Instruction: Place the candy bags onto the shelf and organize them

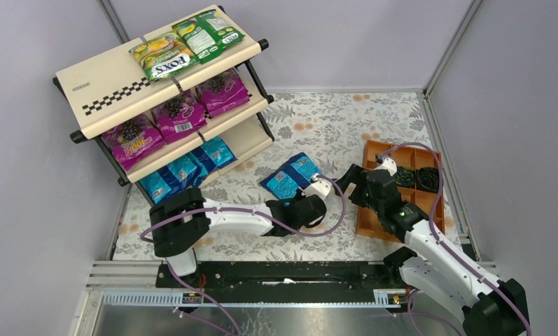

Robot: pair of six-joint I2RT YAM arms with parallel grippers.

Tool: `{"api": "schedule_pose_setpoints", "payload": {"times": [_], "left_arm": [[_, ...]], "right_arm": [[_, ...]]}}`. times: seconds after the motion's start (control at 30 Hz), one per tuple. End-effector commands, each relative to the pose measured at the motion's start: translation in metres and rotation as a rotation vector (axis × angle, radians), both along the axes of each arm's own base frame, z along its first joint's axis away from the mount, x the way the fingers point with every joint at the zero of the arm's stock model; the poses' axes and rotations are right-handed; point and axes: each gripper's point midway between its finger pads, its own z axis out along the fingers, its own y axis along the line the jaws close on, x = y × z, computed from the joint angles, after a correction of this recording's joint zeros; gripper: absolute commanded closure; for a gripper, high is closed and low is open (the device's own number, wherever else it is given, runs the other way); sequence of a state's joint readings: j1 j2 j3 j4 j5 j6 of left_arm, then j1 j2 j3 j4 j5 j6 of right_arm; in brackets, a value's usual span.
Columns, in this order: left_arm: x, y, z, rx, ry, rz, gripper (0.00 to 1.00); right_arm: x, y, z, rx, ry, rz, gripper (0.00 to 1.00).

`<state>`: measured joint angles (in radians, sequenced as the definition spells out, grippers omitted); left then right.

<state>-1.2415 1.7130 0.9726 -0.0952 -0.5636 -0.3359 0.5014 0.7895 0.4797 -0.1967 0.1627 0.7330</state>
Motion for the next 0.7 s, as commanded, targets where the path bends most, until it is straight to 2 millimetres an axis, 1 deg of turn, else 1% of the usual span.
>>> {"api": "schedule_pose_setpoints", "payload": {"times": [0.0, 0.07, 0.23, 0.33, 0.37, 0.43, 0.53, 0.67], "left_arm": [[0.008, -0.002, 0.004, -0.018, -0.043, 0.025, 0.69], [0.008, 0.0, 0.001, -0.01, -0.041, 0.03, 0.69], [0.01, 0.004, -0.007, 0.003, -0.036, 0.036, 0.69], [0.011, 0.004, -0.012, 0.012, -0.024, 0.036, 0.72], [0.012, 0.004, -0.013, 0.013, -0.02, 0.036, 0.75], [0.013, 0.004, -0.013, 0.018, -0.017, 0.039, 0.86], [0.013, 0.002, -0.007, -0.003, -0.016, 0.038, 1.0], [0.011, -0.004, 0.011, -0.047, -0.012, 0.024, 1.0]], "right_arm": [[0.016, 0.004, 0.013, 0.06, -0.033, -0.033, 0.0], [0.02, 0.006, 0.01, 0.075, -0.02, -0.024, 0.0], [0.039, -0.004, 0.01, 0.075, -0.012, -0.022, 0.0], [0.053, 0.0, 0.01, 0.109, 0.029, 0.018, 0.0], [0.056, 0.004, 0.009, 0.124, 0.052, 0.038, 0.0], [0.061, 0.017, 0.006, 0.153, 0.096, 0.094, 0.0], [0.068, 0.038, 0.003, 0.235, 0.149, 0.153, 0.0], [0.069, 0.067, -0.005, 0.428, 0.208, 0.199, 0.0]]}}
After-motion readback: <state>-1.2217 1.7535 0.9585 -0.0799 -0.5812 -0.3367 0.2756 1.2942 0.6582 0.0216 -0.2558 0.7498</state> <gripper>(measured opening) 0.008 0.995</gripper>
